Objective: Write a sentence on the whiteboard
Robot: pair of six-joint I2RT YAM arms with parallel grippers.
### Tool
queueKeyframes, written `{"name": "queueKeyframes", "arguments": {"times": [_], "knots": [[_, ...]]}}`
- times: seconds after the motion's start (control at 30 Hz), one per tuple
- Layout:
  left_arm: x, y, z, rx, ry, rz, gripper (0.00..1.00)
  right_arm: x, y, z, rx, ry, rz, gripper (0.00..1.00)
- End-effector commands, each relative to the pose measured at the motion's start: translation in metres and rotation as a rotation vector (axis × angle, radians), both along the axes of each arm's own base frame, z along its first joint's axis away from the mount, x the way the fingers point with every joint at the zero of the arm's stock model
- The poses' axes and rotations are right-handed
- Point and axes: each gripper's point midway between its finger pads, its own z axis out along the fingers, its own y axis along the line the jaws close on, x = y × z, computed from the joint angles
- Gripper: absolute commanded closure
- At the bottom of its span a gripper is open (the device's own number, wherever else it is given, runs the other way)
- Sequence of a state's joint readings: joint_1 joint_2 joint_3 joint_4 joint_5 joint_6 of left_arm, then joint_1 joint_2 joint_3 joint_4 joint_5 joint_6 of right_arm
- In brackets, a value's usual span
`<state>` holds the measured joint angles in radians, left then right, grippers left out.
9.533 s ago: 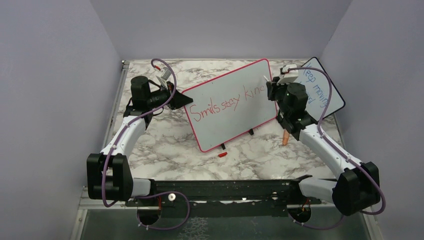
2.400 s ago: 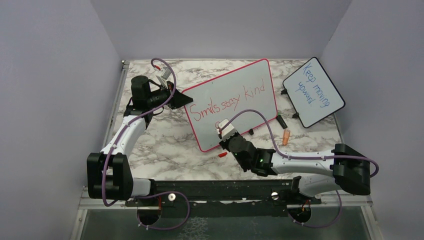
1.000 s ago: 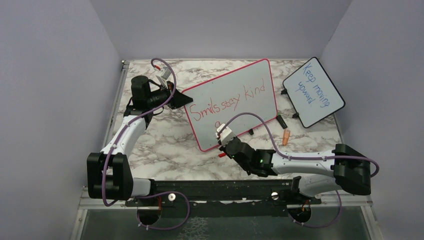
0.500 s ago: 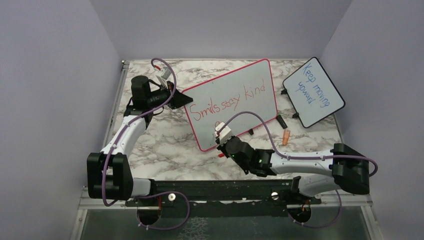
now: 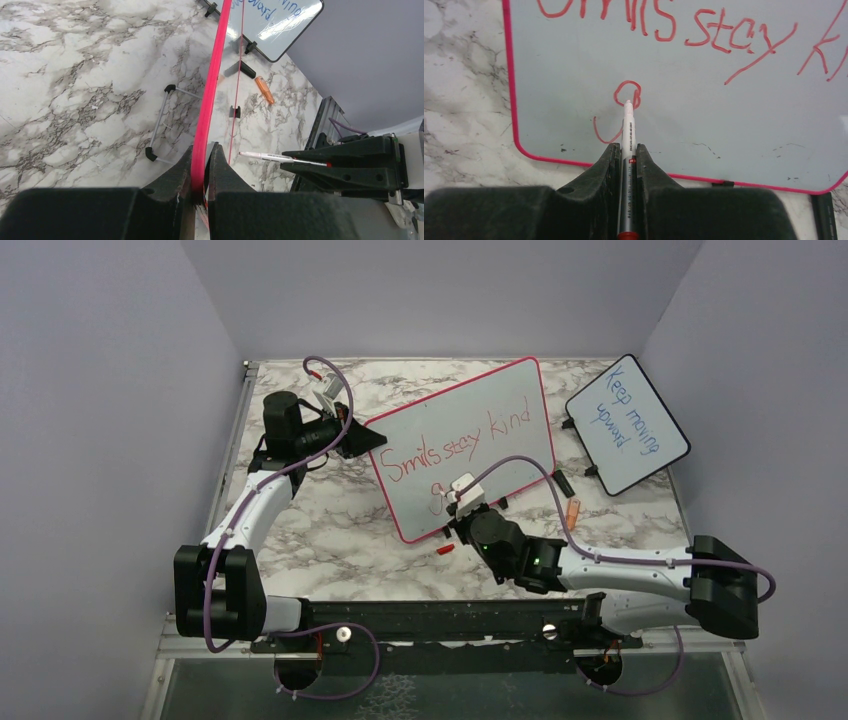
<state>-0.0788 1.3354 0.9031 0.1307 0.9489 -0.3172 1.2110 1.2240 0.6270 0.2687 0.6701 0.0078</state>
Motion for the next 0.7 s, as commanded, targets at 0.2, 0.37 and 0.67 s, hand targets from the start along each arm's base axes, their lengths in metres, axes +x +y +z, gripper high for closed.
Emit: {"name": "queueKeyframes", "arguments": {"times": [0.2,0.37,0.67], "knots": [[0.016,0.016,-0.051,0.148,0.048,0.122,1.00,0.020,-0.017,-0.002,0.028,-0.016,-0.091,0.99],[0.016,0.016,-0.051,0.151,0.049,0.123,1.00,0.026,-0.013,-0.003,0.043,-0.018,-0.091,0.99],[0.016,0.016,-0.051,0.152,0.050,0.122,1.00,0.029,-0.009,-0.013,0.021,0.008,-0.071,0.99]]}}
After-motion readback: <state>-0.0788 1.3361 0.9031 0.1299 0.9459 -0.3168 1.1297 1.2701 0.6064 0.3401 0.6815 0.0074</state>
